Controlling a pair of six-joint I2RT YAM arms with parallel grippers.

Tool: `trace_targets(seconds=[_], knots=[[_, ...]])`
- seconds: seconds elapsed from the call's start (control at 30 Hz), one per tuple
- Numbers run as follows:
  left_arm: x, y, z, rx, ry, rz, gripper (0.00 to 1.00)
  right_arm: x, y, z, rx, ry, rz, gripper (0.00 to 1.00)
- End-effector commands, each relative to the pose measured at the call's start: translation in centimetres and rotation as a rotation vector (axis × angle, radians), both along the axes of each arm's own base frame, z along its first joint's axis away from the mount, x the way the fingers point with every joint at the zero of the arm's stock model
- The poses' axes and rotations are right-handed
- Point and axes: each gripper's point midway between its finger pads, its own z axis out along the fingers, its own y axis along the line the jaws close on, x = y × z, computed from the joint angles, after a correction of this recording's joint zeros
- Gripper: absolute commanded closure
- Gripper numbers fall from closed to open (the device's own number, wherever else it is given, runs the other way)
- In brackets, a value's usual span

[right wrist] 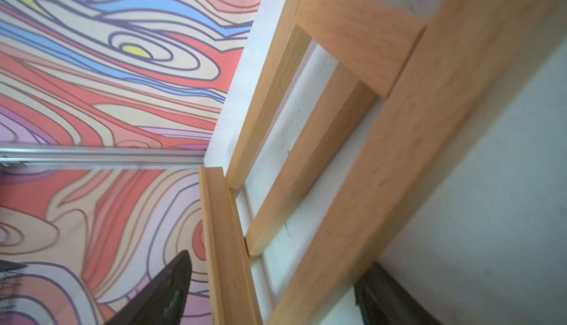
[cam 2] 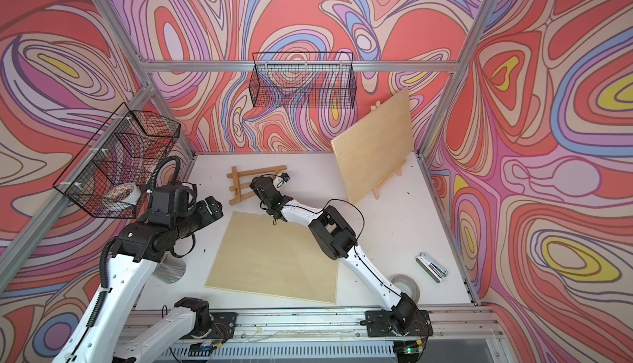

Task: Disassemble the easel
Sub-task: Place the easel at the center of the board, then pick up the drawing board from the easel.

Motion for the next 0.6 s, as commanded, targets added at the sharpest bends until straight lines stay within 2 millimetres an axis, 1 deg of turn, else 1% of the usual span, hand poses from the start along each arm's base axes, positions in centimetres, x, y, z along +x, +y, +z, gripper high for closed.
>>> trace_targets(seconds=[0.0,0.03,0.07,0.13,0.2,0.27,0.37,0.47,0.5,0.57], knots=[[0.0,-0.2,0.3,0.004,-0.011,-0.018,0.07,-1.8,-1.6,0.4,-0.231,-0.013,0.053,0.16],[0.0,-0.2,0.3,0.003,-0.010,-0.020,0.06,-2.0,-1.9,1.3,-0.249,-0.037,0.060,0.15],[0.0,-0.3,0.3,0.004,-0.010,-0.028,0.06,-2.2,-2.2,1.8,-0.272,-0.053,0.068,0.15],[0.1,-0.8,0.4,-0.006,-0.015,-0.059,0.04,-3.0,-2.2,3.4,-0.338,-0.098,0.105,0.14],[0.2,-1.0,0.3,-0.011,-0.013,-0.066,0.03,-4.0,-1.5,5.1,-0.392,-0.153,0.161,0.14],[0.2,-0.9,0.3,-0.007,-0.012,-0.064,0.03,-5.5,-0.4,7.0,-0.458,-0.217,0.232,0.14],[0.1,-0.7,0.5,0.005,-0.018,-0.062,0.03,-7.9,0.9,10.6,-0.545,-0.317,0.332,0.14],[0.0,-0.2,0.6,0.023,-0.022,-0.046,0.03,-10.7,1.5,15.1,-0.593,-0.435,0.425,0.15],[0.0,0.0,0.6,0.028,-0.023,-0.038,0.02,-11.6,1.3,16.7,-0.610,-0.472,0.445,0.15],[0.0,0.2,0.8,0.034,-0.031,-0.033,0.02,-13.3,0.2,19.1,-0.645,-0.523,0.468,0.15]])
